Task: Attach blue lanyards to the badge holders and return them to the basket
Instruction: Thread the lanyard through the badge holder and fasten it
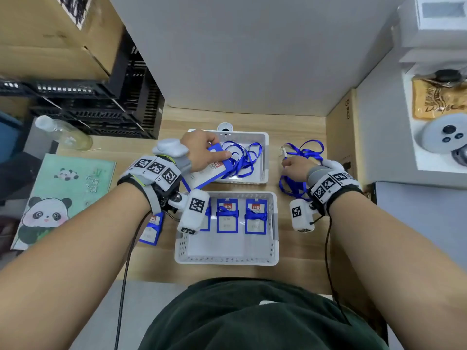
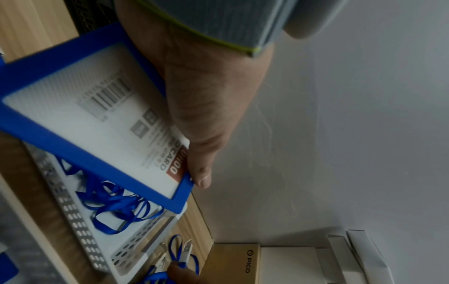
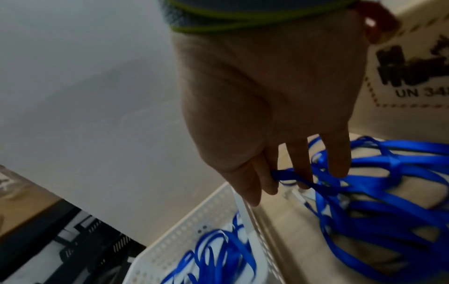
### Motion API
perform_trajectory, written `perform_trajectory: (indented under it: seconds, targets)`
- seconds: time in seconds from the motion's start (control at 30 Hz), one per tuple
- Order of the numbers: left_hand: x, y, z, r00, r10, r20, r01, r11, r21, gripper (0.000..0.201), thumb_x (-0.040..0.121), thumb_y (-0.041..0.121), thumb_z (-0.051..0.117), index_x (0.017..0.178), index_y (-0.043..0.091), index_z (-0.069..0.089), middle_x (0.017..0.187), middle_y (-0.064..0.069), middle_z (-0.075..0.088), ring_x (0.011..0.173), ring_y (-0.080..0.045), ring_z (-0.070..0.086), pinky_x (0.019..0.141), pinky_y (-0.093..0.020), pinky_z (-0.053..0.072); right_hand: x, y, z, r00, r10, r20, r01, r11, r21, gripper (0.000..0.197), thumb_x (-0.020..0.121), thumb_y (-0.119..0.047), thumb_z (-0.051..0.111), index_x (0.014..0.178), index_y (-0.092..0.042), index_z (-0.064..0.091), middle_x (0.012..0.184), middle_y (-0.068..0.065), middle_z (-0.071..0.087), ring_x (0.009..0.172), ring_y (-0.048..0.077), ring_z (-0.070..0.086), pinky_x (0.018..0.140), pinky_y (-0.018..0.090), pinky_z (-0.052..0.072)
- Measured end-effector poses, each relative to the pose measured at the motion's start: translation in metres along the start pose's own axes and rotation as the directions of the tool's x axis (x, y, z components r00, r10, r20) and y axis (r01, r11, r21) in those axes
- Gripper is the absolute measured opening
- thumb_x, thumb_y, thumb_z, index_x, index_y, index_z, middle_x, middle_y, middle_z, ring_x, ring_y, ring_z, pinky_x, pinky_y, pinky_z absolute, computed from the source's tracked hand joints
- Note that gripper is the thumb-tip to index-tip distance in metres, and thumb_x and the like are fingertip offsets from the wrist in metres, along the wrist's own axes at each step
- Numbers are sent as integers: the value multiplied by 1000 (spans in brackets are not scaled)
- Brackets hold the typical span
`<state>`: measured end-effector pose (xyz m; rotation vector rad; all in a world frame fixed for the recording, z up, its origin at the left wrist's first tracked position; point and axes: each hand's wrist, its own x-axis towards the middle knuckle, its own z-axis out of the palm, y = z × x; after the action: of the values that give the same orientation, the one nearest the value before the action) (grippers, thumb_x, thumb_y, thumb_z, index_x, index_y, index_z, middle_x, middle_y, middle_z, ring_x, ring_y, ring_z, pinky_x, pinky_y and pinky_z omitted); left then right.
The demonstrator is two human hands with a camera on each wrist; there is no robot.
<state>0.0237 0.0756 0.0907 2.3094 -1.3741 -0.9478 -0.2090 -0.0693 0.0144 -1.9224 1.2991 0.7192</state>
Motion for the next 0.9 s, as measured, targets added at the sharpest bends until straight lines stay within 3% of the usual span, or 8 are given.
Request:
perform_trajectory:
  seconds: [0.17,0.27,0.37,0.47,0.57,0.7,0.8,0.9]
  targets:
    - [11,-18,15,998,-37,53,35,999,28,35,80,53,69,65,23,59,65,6,59,60,-13,52,51,-25,34,24,-2,21,995,26,101,-24,1000,-20,48,99,-23,49,143,-6,42,149,14,41,134,32,42,106,37,35]
    - [19,-34,26,994,-69,90,67,997,26,37,85,50,65,73,15,62,73,-2,65,68,-20,58,55,-29,38,37,-3,30,990,21,140,-19,1000,-15,40,96,-23,52,133,-8,53,137,14,53,121,30,53,98,37,42]
    - [25,-44,33,991,-74,108,73,997,16,42,90,46,59,83,5,64,85,-14,68,81,-29,63,70,-39,46,44,-3,32,989,14,147,-11,1000,-18,38,95,-25,52,129,-10,56,130,13,57,111,28,55,86,31,43]
    - [35,-52,37,988,-90,122,91,996,5,39,95,41,54,92,4,65,94,-17,68,89,-32,63,75,-38,46,51,-7,29,987,42,155,-35,998,-48,39,95,-27,51,130,-11,59,131,9,57,118,29,55,97,32,45]
    - [42,-60,38,989,-103,102,103,995,5,36,97,39,51,90,6,65,88,-15,66,83,-31,61,68,-34,42,56,-15,17,997,49,64,-43,996,-81,33,92,-27,52,120,-17,66,125,4,63,113,27,59,99,38,49]
    - [51,-71,37,986,-145,80,142,989,33,29,99,35,48,81,13,55,73,-5,53,73,-25,49,62,-30,29,67,-37,-6,976,45,-215,-24,995,100,19,88,-20,50,90,-14,69,92,6,70,88,29,65,76,31,52]
    - [56,-79,36,982,-179,59,176,983,42,31,100,34,46,81,11,54,77,-8,54,74,-25,48,64,-30,30,75,-65,-17,947,-18,-321,61,990,125,18,93,-22,47,85,-17,62,84,5,61,82,26,56,72,28,43]
    - [56,-84,37,975,-213,65,209,976,60,33,100,34,45,80,10,53,76,-9,52,72,-25,47,57,-32,28,84,-89,-13,945,-58,-323,106,986,131,22,94,-22,48,92,-13,68,90,6,66,87,25,61,76,31,49]
